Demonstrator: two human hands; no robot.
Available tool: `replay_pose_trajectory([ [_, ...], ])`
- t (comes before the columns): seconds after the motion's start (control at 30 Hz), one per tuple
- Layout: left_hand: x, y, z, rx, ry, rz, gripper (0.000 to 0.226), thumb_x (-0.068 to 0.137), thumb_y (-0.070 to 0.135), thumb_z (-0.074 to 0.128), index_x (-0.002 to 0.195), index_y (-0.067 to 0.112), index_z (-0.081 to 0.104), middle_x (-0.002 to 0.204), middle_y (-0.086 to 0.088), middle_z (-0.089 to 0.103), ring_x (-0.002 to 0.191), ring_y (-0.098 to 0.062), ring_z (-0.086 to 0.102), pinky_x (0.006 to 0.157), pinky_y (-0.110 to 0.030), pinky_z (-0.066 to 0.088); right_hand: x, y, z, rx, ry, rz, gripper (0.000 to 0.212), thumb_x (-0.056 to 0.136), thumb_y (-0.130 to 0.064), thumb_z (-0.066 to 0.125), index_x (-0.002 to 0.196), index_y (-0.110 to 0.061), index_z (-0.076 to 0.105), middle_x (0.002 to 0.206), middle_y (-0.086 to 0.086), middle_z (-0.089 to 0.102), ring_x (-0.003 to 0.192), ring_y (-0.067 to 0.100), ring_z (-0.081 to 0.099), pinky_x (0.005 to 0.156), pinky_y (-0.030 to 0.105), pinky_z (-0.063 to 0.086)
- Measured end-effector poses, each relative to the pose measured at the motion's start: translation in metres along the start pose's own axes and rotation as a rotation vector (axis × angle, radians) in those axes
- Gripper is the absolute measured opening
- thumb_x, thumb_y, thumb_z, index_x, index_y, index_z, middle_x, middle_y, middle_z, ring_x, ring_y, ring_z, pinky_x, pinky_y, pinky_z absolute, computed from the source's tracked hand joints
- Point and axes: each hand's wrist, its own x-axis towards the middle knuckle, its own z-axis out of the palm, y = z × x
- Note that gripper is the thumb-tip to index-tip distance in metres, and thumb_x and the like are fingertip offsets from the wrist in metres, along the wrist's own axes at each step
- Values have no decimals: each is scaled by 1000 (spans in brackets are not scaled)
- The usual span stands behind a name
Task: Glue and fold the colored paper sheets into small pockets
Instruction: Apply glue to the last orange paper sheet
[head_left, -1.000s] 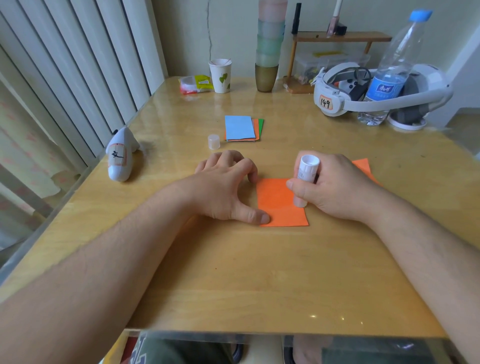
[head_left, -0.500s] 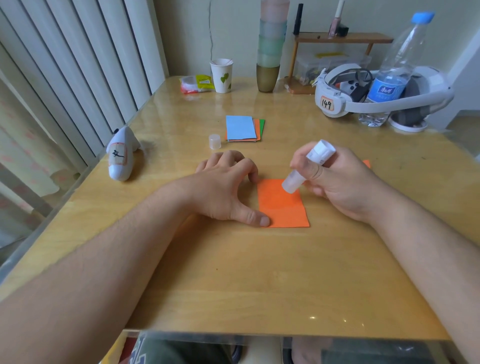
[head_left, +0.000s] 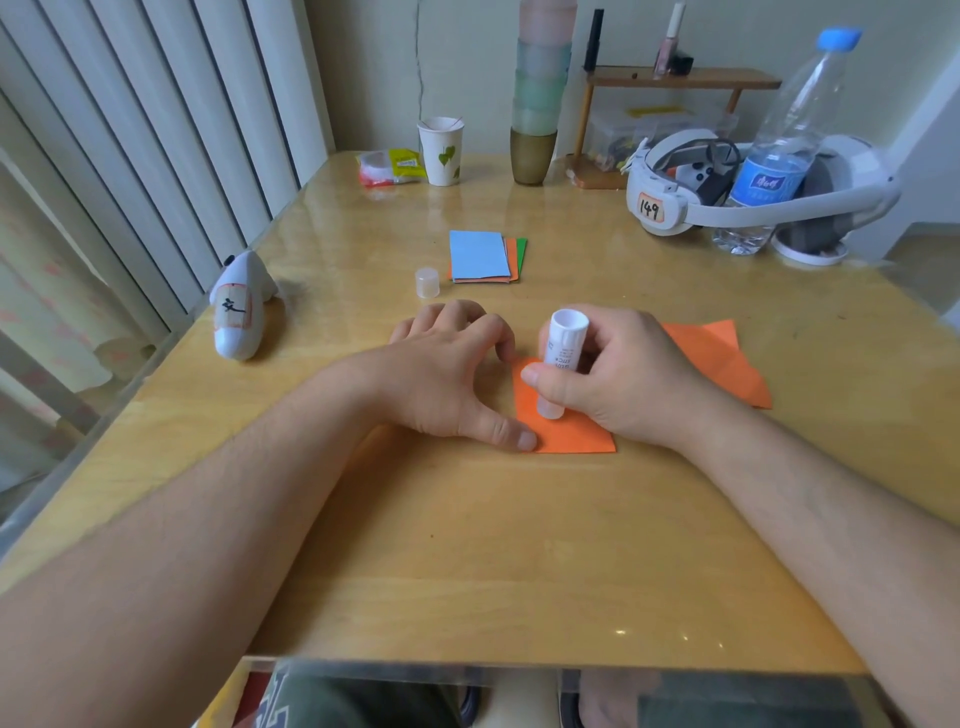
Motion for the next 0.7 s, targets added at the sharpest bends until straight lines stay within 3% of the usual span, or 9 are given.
replay_pose_trajectory([
  [0.2,0,1,2,17,3,4,77,44,92,64,104,55,31,138,14,27,137,-16,19,109,-32,17,2,-2,4,-5,-37,-47,26,84,-33,85,79,-20,63,71,1,75,74,28,67,72,46,56],
  [0.7,0,-1,2,-5,3,16,78,45,91,67,105,53,36,134,13,28,130,-14,21,114,-36,19,-12,9,-24,-31,-48,47,17,89,-17,78,81,-14,63,68,-1,76,72,20,72,79,40,58],
])
